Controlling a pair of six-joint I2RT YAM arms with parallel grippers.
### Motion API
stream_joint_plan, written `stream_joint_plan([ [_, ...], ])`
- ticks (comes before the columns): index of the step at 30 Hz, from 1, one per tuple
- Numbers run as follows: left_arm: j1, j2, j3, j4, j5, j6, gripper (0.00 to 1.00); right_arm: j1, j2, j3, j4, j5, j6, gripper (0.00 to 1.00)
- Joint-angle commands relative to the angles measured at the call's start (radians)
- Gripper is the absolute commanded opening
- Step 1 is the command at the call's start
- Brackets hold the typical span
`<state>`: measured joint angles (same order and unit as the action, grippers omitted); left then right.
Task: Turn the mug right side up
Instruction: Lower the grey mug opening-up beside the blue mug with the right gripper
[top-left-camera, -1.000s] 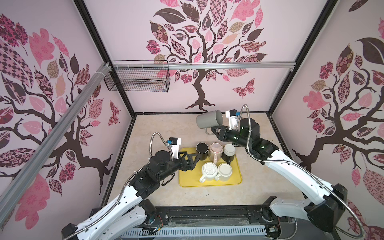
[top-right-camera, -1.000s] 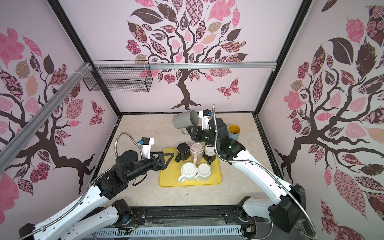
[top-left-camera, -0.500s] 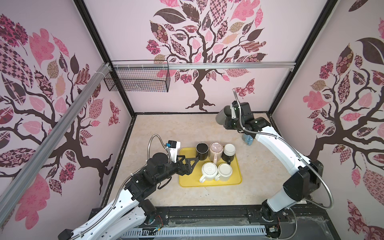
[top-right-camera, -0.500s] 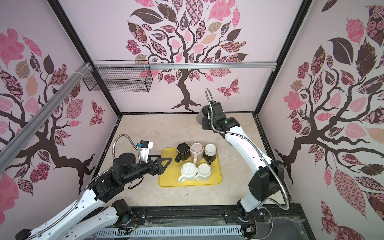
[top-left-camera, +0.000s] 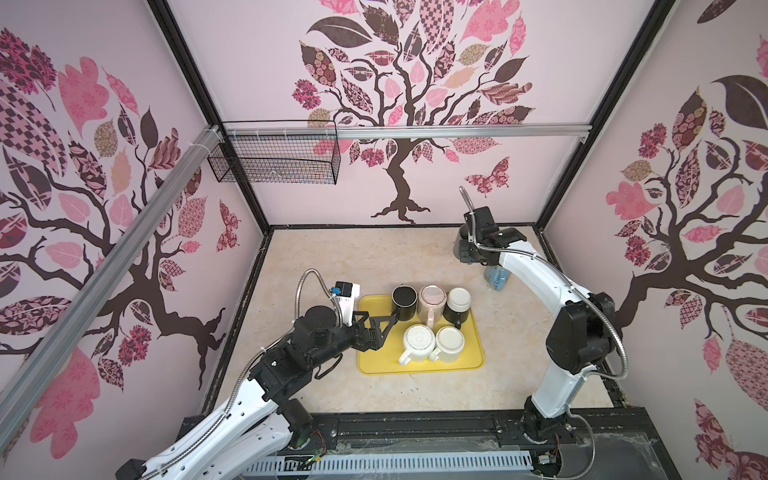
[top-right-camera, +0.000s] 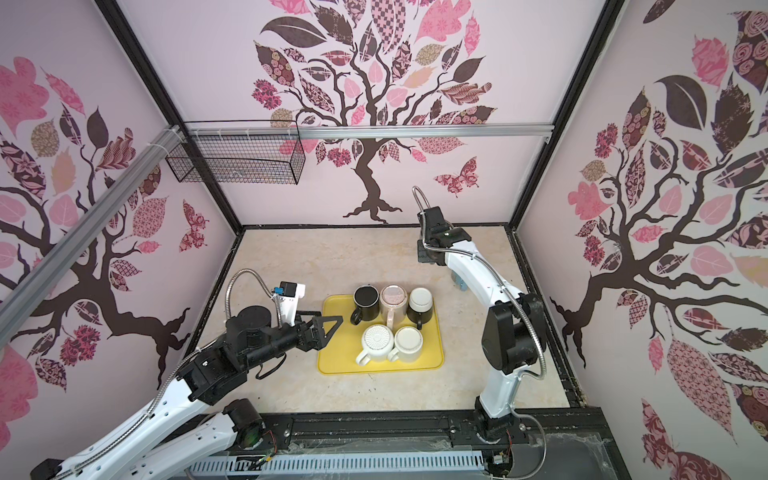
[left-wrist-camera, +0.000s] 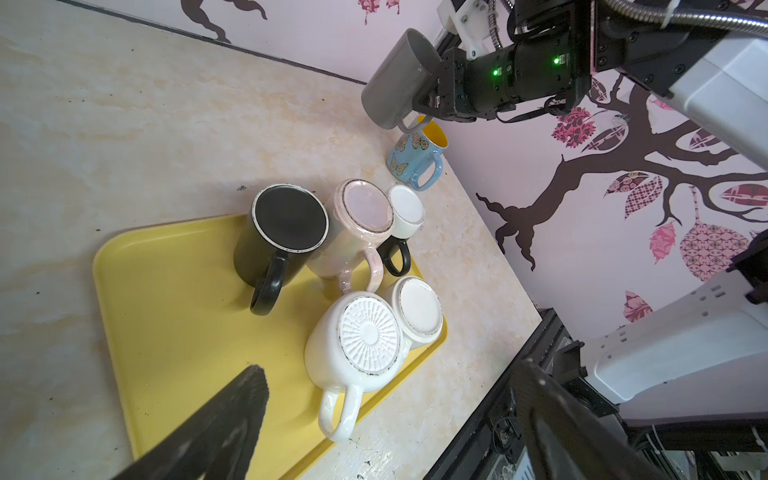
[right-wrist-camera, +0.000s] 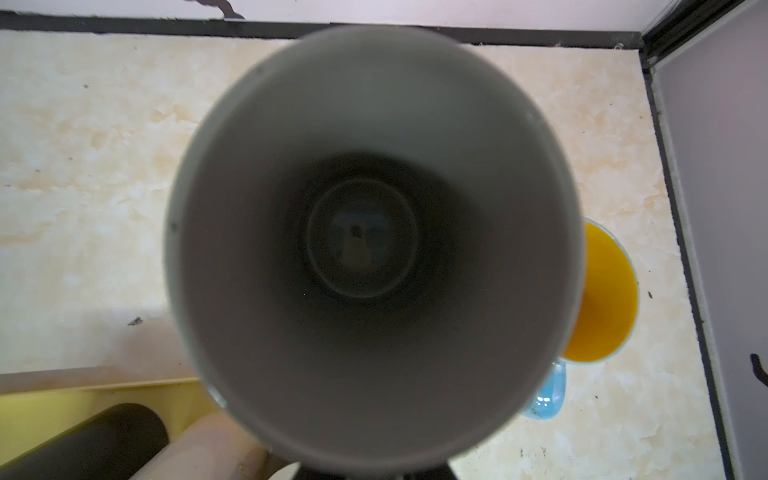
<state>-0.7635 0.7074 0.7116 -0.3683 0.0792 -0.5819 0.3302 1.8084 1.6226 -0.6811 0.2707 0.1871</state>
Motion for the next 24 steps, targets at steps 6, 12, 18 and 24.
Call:
stream_joint_plan([
  [6,0.004,0.022,-0.012,-0.002,-0.017,0.035,0.94,-0.03,0.022,-0.033,0.103,0.021,-0.016,0.0],
  [12,0.004,0.027,-0.02,0.007,-0.018,0.035,0.94,-0.04,0.063,-0.062,0.094,0.0,-0.02,0.0],
  [18,0.004,0.035,-0.019,0.003,-0.017,0.04,0.93,-0.042,0.063,-0.132,0.137,-0.015,-0.009,0.0],
  [24,0.004,0.039,-0.024,0.0,-0.017,0.044,0.93,-0.052,0.059,-0.165,0.154,-0.01,-0.009,0.0],
])
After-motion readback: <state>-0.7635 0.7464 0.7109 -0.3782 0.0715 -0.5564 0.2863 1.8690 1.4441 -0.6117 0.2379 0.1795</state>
